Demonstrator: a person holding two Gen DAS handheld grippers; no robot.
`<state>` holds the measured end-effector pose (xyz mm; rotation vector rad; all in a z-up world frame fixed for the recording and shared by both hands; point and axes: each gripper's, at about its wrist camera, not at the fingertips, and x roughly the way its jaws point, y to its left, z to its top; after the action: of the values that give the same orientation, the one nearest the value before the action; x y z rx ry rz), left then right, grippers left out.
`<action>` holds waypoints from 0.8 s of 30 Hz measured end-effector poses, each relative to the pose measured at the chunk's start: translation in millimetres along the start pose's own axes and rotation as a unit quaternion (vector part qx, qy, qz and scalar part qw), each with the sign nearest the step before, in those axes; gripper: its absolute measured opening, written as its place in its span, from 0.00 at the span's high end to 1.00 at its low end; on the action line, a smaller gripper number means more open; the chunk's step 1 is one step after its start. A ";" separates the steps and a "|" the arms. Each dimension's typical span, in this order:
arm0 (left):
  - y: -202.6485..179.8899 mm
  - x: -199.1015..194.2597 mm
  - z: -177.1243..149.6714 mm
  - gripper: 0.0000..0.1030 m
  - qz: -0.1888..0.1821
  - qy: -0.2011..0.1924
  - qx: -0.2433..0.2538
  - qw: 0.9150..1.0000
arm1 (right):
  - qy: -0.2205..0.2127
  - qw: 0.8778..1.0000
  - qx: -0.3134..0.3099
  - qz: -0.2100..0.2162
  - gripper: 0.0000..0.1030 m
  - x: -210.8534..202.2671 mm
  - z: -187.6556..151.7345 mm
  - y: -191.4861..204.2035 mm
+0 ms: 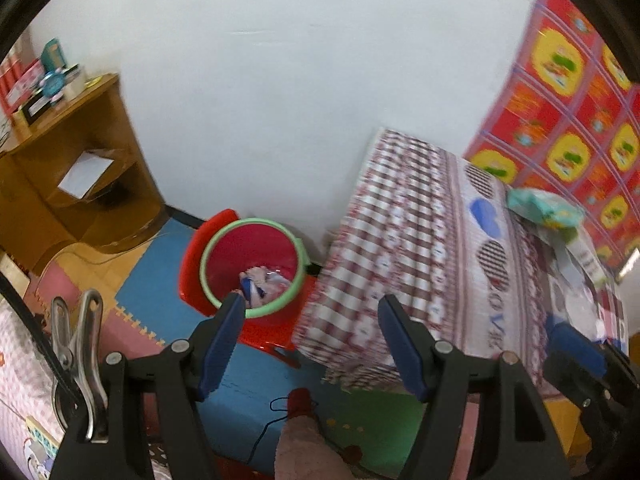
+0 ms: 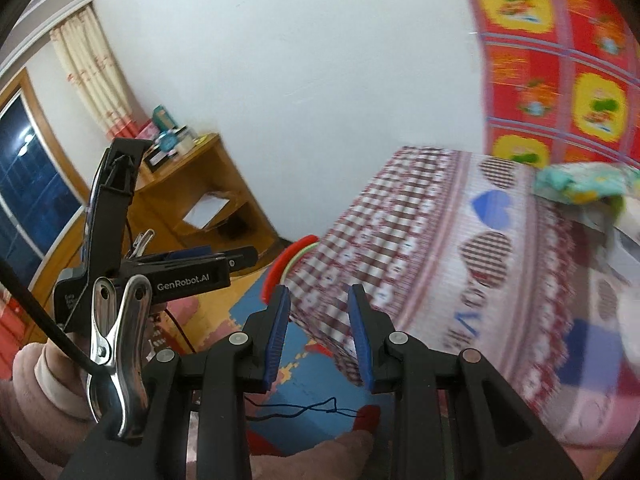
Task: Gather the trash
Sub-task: 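Swing both open tools back from the bucket to the bed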
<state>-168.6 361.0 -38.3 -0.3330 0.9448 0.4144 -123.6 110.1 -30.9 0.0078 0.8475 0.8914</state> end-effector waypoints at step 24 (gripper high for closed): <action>-209.5 -19.8 -20.1 0.30 -0.129 0.006 0.177 0.976 | -0.076 0.972 0.153 -0.159 0.70 -133.6 -56.2 -136.1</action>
<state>-92.5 165.5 -13.0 -0.1299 0.9520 0.0034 -112.4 -88.4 -29.1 0.2019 0.8072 0.4476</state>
